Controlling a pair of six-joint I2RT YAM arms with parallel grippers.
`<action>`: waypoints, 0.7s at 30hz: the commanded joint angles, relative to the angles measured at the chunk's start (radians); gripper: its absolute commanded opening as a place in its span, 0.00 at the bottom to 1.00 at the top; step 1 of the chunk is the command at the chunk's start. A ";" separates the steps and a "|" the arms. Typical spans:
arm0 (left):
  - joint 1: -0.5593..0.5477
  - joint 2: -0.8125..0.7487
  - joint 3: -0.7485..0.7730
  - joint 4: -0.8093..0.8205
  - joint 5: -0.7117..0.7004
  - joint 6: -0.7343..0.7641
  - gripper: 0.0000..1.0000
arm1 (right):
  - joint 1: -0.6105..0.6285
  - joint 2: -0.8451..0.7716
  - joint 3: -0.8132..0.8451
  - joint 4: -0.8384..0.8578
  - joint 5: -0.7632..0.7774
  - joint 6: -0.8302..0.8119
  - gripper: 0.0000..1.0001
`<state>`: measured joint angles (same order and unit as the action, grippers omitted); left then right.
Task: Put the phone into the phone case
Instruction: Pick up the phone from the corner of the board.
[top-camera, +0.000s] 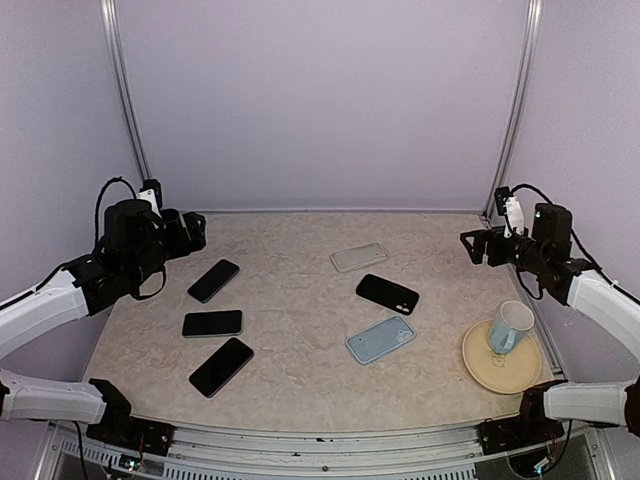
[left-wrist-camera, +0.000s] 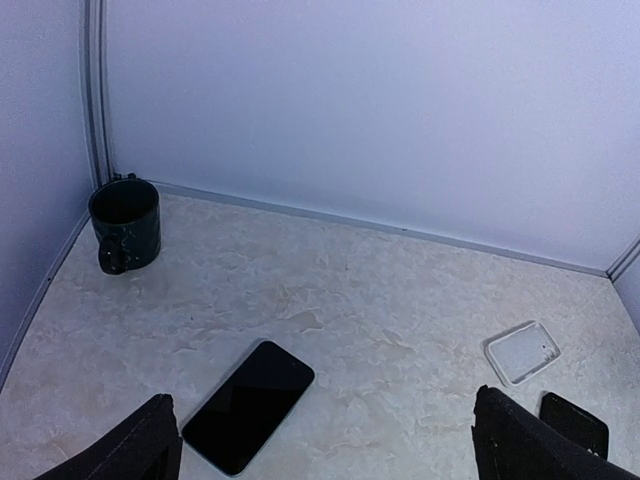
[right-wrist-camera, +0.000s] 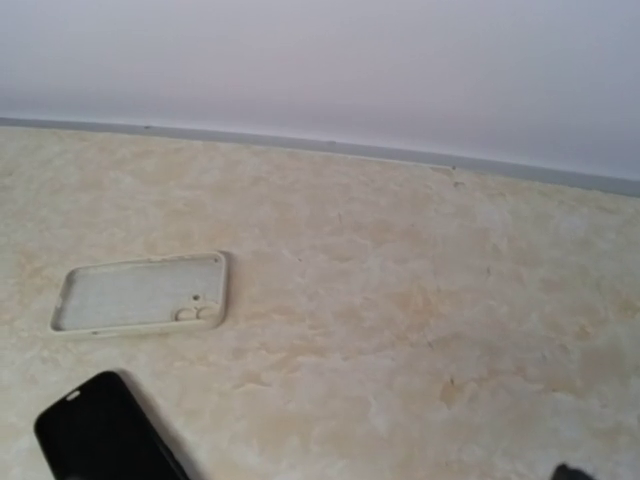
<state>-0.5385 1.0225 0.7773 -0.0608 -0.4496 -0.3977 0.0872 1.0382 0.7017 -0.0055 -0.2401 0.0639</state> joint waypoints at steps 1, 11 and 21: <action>-0.006 0.003 0.032 0.003 -0.028 -0.007 0.99 | -0.018 0.000 0.030 0.035 -0.033 -0.012 1.00; -0.006 0.010 0.053 0.012 -0.011 0.051 0.99 | -0.013 -0.018 0.024 0.095 -0.021 0.056 1.00; 0.063 0.040 0.103 0.005 0.280 0.130 0.99 | -0.014 0.006 0.017 0.164 -0.084 0.166 1.00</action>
<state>-0.5240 1.0622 0.8486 -0.0605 -0.3229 -0.3401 0.0837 1.0328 0.7078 0.1181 -0.2646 0.1856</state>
